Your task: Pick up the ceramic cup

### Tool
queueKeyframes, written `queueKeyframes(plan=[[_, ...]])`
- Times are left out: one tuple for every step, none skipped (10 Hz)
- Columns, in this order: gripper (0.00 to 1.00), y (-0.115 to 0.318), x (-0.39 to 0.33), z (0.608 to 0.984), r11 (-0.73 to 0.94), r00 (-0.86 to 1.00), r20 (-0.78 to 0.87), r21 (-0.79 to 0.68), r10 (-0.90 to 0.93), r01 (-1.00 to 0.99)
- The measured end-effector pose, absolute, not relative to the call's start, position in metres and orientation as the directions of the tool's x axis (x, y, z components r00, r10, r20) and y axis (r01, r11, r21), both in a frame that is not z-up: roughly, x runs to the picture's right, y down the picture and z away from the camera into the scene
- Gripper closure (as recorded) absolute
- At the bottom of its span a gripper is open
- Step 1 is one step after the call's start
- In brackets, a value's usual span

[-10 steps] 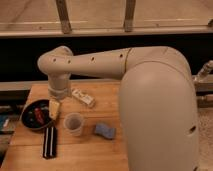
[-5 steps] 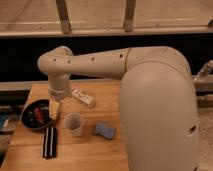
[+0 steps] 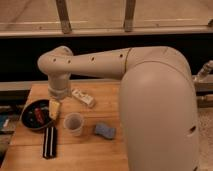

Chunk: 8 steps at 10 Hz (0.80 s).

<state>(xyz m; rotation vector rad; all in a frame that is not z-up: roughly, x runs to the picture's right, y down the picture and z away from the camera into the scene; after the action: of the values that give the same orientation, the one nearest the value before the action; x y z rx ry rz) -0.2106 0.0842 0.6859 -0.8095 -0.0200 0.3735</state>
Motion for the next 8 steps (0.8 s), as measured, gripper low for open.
queueKeyframes(plan=[[0.20,0.084,-0.211,0.686,0.628,0.935,-0.124,-0.710,0.333,-0.318],[0.20,0.084,-0.211,0.686,0.628,0.935,-0.124,-0.710,0.334,-0.318],[0.20,0.084,-0.211,0.686,0.628,0.935,-0.124,-0.710,0.333,-0.318],[0.20,0.084,-0.211,0.686,0.628,0.935,-0.124,-0.710,0.333,-0.318],[0.20,0.084,-0.211,0.686,0.630,0.934,-0.124,-0.708,0.334,-0.319],[0.20,0.079,-0.205,0.686,0.641,0.933,-0.156,-0.689,0.323,-0.337],[0.20,0.074,-0.202,0.687,0.655,0.935,-0.187,-0.672,0.301,-0.345],[0.20,0.069,-0.199,0.689,0.673,0.937,-0.220,-0.653,0.272,-0.349]])
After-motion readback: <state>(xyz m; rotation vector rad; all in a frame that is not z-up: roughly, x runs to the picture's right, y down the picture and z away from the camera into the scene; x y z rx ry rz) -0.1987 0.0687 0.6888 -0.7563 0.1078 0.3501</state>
